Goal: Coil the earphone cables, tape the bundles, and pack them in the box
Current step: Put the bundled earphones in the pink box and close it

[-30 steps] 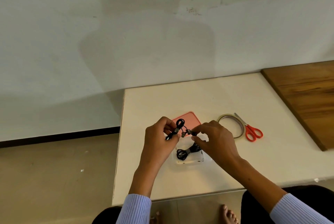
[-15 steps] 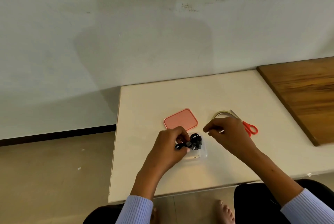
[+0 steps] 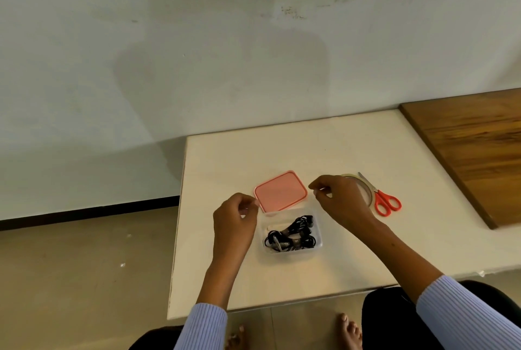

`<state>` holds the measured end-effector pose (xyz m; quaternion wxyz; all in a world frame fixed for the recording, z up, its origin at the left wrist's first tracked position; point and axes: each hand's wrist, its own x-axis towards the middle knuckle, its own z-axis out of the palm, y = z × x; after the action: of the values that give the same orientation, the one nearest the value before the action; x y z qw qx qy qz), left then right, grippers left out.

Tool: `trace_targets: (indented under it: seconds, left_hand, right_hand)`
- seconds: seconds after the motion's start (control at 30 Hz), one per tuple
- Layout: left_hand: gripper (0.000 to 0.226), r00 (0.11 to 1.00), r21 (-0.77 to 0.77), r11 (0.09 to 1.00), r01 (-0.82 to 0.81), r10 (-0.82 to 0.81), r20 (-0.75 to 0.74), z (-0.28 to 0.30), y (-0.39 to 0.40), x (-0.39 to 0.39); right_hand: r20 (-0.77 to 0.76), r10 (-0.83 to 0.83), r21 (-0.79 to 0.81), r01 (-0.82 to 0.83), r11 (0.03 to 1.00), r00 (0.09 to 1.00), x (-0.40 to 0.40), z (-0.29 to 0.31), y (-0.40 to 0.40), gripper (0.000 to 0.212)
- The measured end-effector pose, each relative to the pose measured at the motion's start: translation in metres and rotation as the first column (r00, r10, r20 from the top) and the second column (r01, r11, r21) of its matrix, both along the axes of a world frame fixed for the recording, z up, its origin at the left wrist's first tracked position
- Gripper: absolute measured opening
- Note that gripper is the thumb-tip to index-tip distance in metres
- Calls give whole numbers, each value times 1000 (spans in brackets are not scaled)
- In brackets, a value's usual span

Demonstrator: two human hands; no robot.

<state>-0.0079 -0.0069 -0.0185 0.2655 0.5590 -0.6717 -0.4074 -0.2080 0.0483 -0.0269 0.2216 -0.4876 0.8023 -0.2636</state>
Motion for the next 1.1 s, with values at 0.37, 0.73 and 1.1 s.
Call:
trace_targets:
  seconds: [0.37, 0.73, 1.1]
  left_hand:
    - [31, 972, 437, 899, 18, 87, -219, 0, -6, -15]
    - [46, 960, 134, 989, -65, 98, -263, 27, 0, 5]
    - [15, 994, 134, 989, 70, -80, 76, 23, 33, 10]
  right_hand:
    - [68, 123, 206, -135, 969, 990, 14, -5, -20, 54]
    - [31, 17, -441, -2, 897, 999, 15, 23, 4, 19]
    - [367, -165, 284, 58, 957, 915, 17, 33, 43, 23]
